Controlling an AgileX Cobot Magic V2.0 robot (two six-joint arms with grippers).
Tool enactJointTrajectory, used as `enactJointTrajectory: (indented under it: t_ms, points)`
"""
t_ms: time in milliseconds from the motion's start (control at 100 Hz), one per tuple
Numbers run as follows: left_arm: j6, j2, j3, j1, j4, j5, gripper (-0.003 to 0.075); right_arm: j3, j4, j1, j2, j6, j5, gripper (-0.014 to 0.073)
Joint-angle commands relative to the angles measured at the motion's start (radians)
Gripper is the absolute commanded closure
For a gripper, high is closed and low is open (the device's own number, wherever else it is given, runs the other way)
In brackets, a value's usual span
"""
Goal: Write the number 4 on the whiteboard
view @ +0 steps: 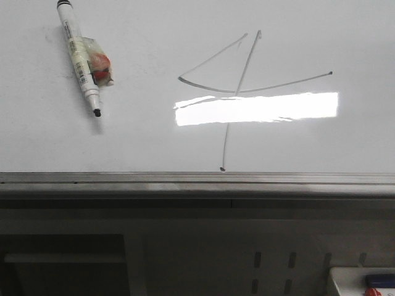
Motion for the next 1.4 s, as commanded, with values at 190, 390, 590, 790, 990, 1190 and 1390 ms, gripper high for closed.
enactJointTrajectory:
  t_ms: [190,390,590,790,990,1190,1390]
  points:
    - [-0.007,-0.025,0.035,0.003,0.000,-0.044,0.0741,0.009,-0.047,-0.007,0.010,-0.001,-0.016,0.0638]
    - [-0.007,-0.025,0.035,0.003,0.000,-0.044,0.0741,0.068,0.144,-0.101,0.010,-0.172,-0.041,0.0638]
    - [-0.007,-0.025,0.035,0.003,0.000,-0.044,0.0741,0.160,0.600,-0.407,0.010,-0.547,-0.174,0.0638]
    - [-0.007,-0.025,0.035,0.003,0.000,-0.044,0.0741,0.384,0.879,-0.746,0.010,-0.681,-0.506,0.0638]
    - [-0.007,-0.025,0.035,0.003,0.000,-0.044,0.0741,0.452,0.902,-0.830,-0.017,-0.684,-0.432,0.0638]
    - [-0.007,-0.025,0.035,0.003,0.000,-0.044,0.0741,0.452,0.922,-0.831,-0.091,-0.684,-0.287,0.0638]
    - [-0.007,-0.025,0.033,0.003,0.000,-0.044,0.0741,0.452,0.922,-0.831,-0.092,-0.684,-0.291,0.0638]
